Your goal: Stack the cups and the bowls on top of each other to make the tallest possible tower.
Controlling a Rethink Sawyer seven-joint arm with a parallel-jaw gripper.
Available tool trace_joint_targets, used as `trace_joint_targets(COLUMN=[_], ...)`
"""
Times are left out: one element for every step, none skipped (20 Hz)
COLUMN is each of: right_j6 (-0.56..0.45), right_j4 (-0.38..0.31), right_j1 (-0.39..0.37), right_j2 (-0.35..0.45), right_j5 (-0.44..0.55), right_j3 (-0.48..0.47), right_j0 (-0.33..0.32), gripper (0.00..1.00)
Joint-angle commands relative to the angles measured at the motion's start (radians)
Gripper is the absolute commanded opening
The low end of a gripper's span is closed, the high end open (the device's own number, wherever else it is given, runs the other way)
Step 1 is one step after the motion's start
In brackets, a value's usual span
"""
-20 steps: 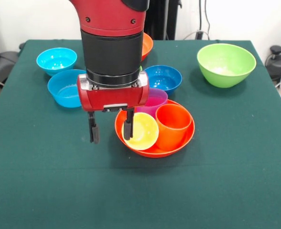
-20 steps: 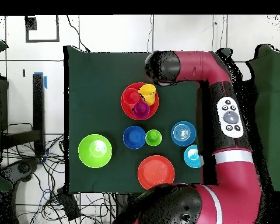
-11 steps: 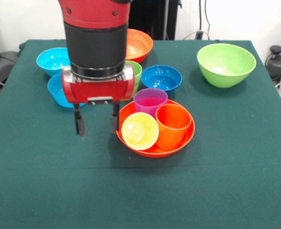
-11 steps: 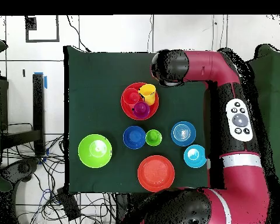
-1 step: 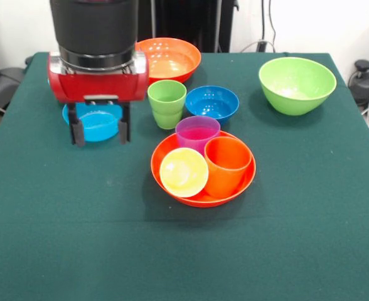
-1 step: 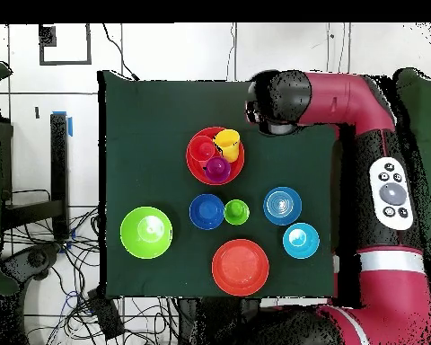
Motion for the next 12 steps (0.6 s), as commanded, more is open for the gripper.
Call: trace_joint_targets(right_j6=[-0.282, -0.274, -0.273, -0.264, -0.256, -0.245, -0.228, -0.219, -0.201, -0.184, -0.174, -0.165], right_j4=[-0.043, -0.046, -0.047, -0.050, -0.051, -0.050, -0.051, -0.047, -0.043, -0.040, -0.041, -0.043], right_j1=[-0.013, -0.015, -0.018, -0.022, -0.023, -0.027, -0.027, -0.030, -0.031, -0.036, -0.044, -0.049], right_j2=[0.008, 0.003, 0.004, 0.000, -0.002, -0.004, -0.007, -0.007, -0.012, -0.015, -0.015, -0.018], right_j5=[0.075, 0.081, 0.073, 0.071, 0.072, 0.071, 0.069, 0.066, 0.069, 0.062, 0.041, 0.034], right_j3=[0.117, 0.119, 0.126, 0.130, 0.132, 0.137, 0.137, 0.145, 0.152, 0.163, 0.174, 0.180], right_j0=[-0.029, -0.028, -0.031, -0.031, -0.029, -0.029, -0.025, -0.028, -0.027, -0.029, -0.033, -0.033], gripper=[1.00, 1.00, 1.00, 1.00, 1.00, 1.00, 1.00, 1.00, 1.00, 1.00, 1.00, 1.00])
